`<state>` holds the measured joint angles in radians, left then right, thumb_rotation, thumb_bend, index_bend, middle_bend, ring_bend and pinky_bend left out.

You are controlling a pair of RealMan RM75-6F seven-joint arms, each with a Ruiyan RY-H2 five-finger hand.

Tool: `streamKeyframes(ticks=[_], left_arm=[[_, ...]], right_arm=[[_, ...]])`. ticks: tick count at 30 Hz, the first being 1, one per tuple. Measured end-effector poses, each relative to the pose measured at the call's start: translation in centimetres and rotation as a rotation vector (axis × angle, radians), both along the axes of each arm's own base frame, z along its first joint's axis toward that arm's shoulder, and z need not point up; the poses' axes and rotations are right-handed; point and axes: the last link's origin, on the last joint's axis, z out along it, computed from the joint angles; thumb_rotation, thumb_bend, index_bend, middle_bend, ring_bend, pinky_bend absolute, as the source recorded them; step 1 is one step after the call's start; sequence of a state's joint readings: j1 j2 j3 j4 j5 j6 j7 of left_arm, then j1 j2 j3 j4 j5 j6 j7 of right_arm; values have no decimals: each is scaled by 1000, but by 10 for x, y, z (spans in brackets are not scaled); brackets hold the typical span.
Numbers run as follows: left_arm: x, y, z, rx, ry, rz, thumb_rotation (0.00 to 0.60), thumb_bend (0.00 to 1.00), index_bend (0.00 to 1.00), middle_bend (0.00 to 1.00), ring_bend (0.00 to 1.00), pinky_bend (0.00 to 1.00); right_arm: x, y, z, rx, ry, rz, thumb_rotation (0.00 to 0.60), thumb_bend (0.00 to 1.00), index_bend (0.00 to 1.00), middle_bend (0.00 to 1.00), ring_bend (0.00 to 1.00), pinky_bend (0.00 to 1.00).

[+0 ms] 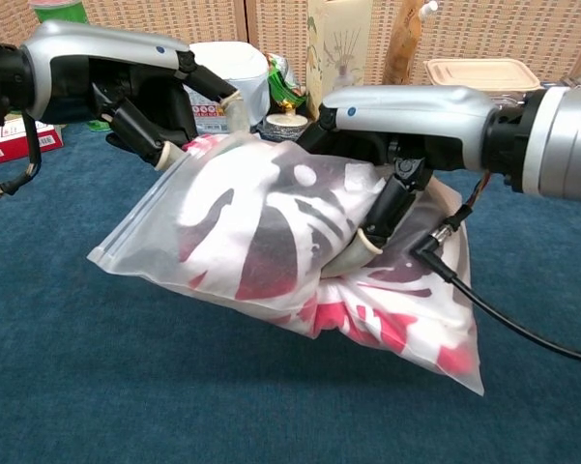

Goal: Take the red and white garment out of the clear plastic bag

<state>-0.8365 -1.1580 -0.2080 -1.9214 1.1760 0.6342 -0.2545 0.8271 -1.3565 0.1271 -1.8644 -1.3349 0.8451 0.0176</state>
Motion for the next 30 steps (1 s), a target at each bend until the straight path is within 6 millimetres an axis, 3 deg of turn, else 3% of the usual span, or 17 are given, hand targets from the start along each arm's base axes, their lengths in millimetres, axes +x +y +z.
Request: streamKeyframes(ticks=[8, 23, 30], left_arm=[[-1, 2, -9, -20, -3, 33, 600, 551, 752, 1000, 1000, 939], [-24, 12, -26, -23, 24, 105, 600, 516, 760, 1000, 1000, 944], [-36, 18, -52, -22, 34, 134, 600, 506, 760, 1000, 1000, 944]], right_arm=[[-3, -1, 1, 10, -20, -16, 580, 220, 810, 851, 1000, 1000], [-16, -15, -12, -13, -11, -26, 581, 224, 810, 843, 1000, 999], [-32, -29, -25, -45, 32, -41, 580, 226, 796, 826, 994, 931]])
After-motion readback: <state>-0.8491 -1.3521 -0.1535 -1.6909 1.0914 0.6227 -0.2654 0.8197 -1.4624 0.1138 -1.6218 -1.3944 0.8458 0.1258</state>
